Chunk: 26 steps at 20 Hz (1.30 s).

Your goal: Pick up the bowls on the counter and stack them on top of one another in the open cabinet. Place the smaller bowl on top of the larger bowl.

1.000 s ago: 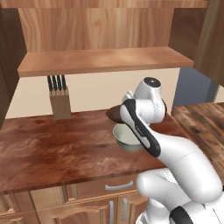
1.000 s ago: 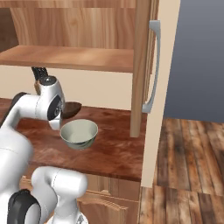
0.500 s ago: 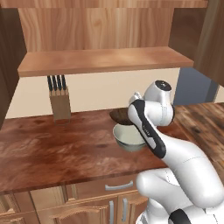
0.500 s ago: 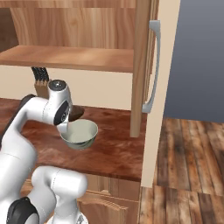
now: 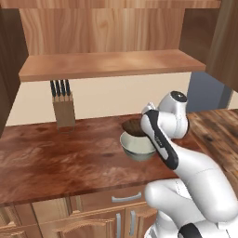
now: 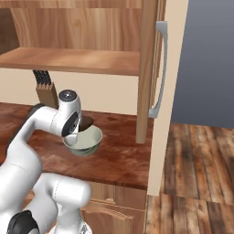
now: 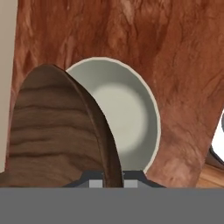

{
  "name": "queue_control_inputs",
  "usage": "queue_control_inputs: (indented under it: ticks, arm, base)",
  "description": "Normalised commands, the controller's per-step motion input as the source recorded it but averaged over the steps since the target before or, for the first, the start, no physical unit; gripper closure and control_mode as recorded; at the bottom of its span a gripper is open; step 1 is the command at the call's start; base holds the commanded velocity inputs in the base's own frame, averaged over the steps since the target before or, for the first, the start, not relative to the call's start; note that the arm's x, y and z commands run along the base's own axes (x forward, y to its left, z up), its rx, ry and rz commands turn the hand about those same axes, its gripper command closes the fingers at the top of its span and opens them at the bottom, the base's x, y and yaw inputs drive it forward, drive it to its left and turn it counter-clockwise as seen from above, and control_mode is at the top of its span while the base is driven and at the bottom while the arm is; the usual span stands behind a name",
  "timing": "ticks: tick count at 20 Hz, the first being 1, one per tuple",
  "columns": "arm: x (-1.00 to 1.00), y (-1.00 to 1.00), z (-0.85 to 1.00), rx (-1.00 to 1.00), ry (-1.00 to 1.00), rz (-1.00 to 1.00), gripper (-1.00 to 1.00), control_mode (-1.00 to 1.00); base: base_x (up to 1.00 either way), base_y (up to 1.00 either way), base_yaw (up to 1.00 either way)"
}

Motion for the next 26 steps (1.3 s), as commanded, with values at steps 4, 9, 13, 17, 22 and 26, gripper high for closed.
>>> queue_control_inputs:
  ticks: [4, 9, 13, 17, 22, 26]
  arm:
    - [0.06, -0.06, -0.19, -0.01, 0.0, 0.0, 1.0, -1.0]
    - [0.08, 0.0, -0.34, -0.01, 0.0, 0.0, 1.0, -1.0]
    - [0.07, -0.05, -0.31, 0.0, 0.0, 0.0, 1.0, -1.0]
    - [0.05, -0.11, -0.27, 0.0, -0.01, 0.0, 1.0, -1.0]
    - [0.19, -0.07, -0.19, 0.0, -0.05, 0.0, 1.0, -1.0]
    - [0.3, 0.0, -0.16, 0.0, -0.05, 0.0, 1.0, -1.0]
  base:
    - [0.0, 0.0, 0.0]
    - [0.0, 0.0, 0.0]
    - [0.0, 0.0, 0.0]
    - [0.0, 0.0, 0.0]
    - [0.0, 0.0, 0.0]
    - [0.0, 0.0, 0.0]
